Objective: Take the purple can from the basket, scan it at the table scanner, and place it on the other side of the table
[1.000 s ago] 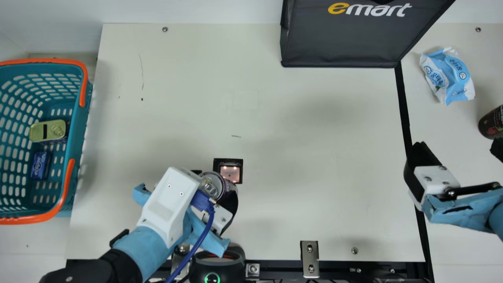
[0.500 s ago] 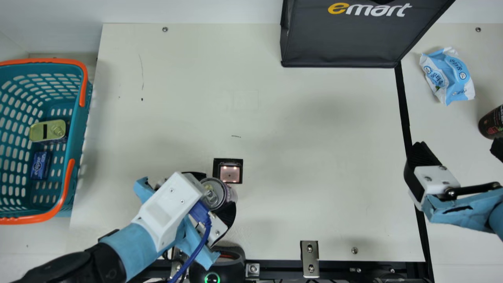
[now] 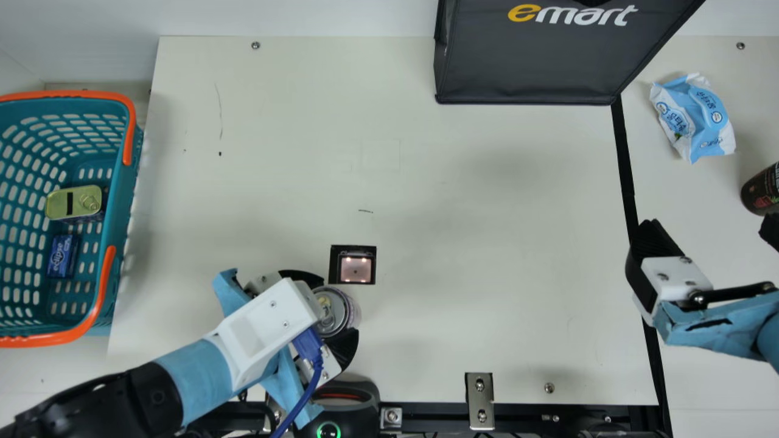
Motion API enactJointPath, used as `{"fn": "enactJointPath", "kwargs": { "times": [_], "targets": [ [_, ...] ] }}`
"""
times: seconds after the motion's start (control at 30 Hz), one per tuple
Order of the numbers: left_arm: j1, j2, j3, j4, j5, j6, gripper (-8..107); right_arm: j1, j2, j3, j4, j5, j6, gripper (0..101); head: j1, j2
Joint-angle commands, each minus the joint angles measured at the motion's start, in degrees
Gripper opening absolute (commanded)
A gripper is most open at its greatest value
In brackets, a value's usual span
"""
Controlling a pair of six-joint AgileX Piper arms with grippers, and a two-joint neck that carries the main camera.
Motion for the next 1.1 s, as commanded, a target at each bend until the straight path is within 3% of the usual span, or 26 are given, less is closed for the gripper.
{"fn": "enactJointPath", "kwargs": {
  "times": [0.0, 0.37, 1.07],
  "targets": [
    [0.85, 0.13, 0.09, -3.56, -0.16, 7.06, -8, 0.0, 0.0, 0.0, 0.0, 0.0, 0.0, 95, -1.66, 0.09],
    [6.83, 1.98, -1.67, -17.22, 1.01, 28.03, -8, 0.0, 0.0, 0.0, 0.0, 0.0, 0.0, 95, -1.66, 0.09],
    [28.2, 7.11, -7.55, -40.84, 14.11, 67.34, -8, 0.0, 0.0, 0.0, 0.0, 0.0, 0.0, 95, -1.66, 0.09]
  ]
}}
